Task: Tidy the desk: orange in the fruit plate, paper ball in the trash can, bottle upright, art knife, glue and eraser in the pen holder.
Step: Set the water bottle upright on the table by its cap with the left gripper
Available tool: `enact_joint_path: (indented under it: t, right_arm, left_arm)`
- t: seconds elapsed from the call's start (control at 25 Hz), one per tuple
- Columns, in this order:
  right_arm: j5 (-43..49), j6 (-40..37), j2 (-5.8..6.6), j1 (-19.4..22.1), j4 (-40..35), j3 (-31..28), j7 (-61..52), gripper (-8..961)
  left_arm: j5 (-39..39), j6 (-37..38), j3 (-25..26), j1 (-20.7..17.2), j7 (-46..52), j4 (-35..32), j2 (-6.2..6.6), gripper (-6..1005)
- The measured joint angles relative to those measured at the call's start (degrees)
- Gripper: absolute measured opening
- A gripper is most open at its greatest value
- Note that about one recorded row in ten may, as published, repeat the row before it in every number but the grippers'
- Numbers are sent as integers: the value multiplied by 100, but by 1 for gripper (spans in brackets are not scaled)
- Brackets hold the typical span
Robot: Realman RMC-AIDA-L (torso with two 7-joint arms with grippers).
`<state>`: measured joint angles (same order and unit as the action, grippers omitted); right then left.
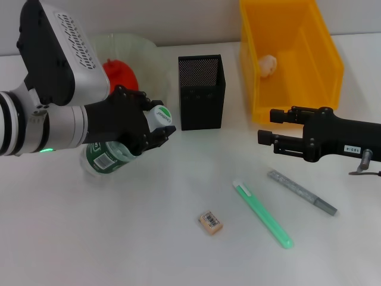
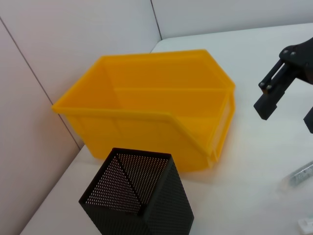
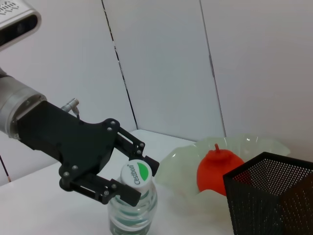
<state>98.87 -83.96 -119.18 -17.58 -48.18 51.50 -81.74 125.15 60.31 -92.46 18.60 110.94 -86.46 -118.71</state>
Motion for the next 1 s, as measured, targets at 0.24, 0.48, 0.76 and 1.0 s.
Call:
enact_joint_path:
  t: [0.24,0.48,0.76,1.0]
  right_arm:
    - [0,-3,0,0,2,0,0,632]
    - [0,-6,6,0,-5,0,0,632]
    - [0,-7,9,0,-4,0,0,632]
    - [0,-7,8,0,8,0,0,632]
  left_arm:
    - [-15,35,0,-21,30,-45,-3,462]
    - [-57,42,0,-80,77,-185,-3,454]
    - [-61,35,0,-100,78,-286,4,450]
    - [-66,14,44,-123,77,-292,6,449]
